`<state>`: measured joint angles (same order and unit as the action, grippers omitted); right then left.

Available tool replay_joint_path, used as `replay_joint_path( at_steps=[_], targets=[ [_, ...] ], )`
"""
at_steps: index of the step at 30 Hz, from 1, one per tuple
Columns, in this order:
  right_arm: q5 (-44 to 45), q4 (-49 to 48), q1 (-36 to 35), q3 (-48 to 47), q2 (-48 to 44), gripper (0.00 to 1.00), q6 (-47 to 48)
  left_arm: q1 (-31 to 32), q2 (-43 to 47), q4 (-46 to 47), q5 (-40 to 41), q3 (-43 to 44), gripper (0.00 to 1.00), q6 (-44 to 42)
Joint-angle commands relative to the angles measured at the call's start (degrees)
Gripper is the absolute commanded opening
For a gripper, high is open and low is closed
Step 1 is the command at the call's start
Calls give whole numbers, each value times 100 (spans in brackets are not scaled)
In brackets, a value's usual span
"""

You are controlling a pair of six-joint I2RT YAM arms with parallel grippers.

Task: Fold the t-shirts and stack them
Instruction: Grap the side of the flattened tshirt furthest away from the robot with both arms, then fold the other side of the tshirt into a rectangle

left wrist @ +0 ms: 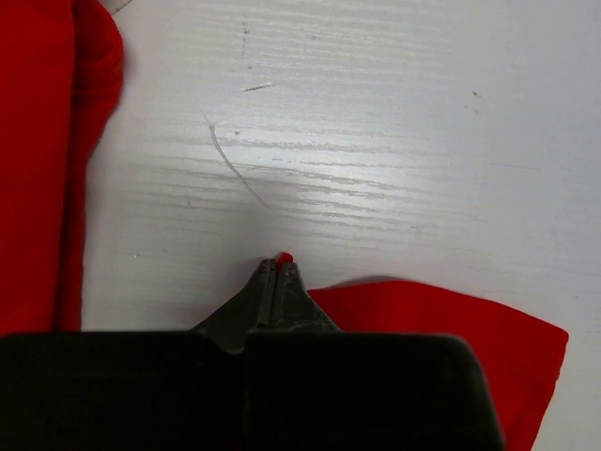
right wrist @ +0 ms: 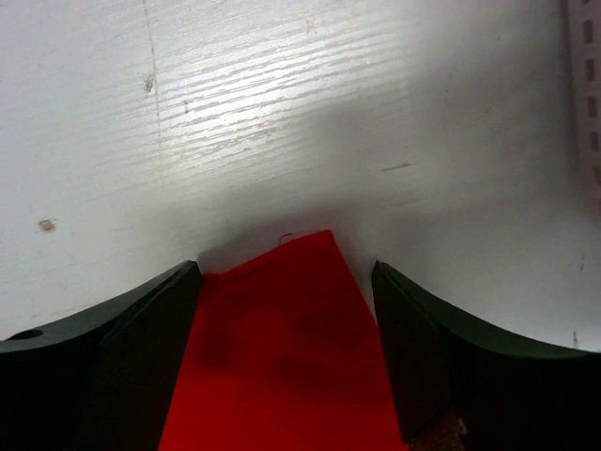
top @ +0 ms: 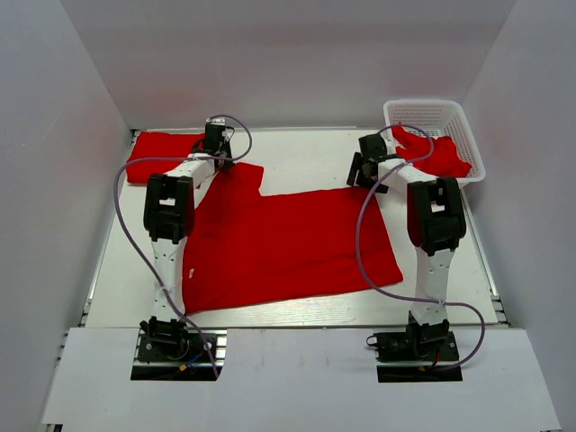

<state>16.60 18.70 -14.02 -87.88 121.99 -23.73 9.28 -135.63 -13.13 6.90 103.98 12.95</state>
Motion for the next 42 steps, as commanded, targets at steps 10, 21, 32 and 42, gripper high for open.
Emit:
replay_joint_path(
  at_steps=[10, 21, 32, 42],
  targets=[
    [-131, -464, -22, 149, 79, 0, 52, 30, 617, -234, -241, -423, 0, -12],
    [1, -903, -48, 630, -667, 0, 729, 30, 2224, 64, -347, -1687, 0, -12],
    [-438, -1606, -57, 2115, -2011, 0, 641, 153, 4922, 267, -1233, -4620, 0, 567],
    [-465, -1694, -57, 2767, -2593, 0, 711, 206, 7337, -269, -1955, -6398, 0, 1042]
  ],
)
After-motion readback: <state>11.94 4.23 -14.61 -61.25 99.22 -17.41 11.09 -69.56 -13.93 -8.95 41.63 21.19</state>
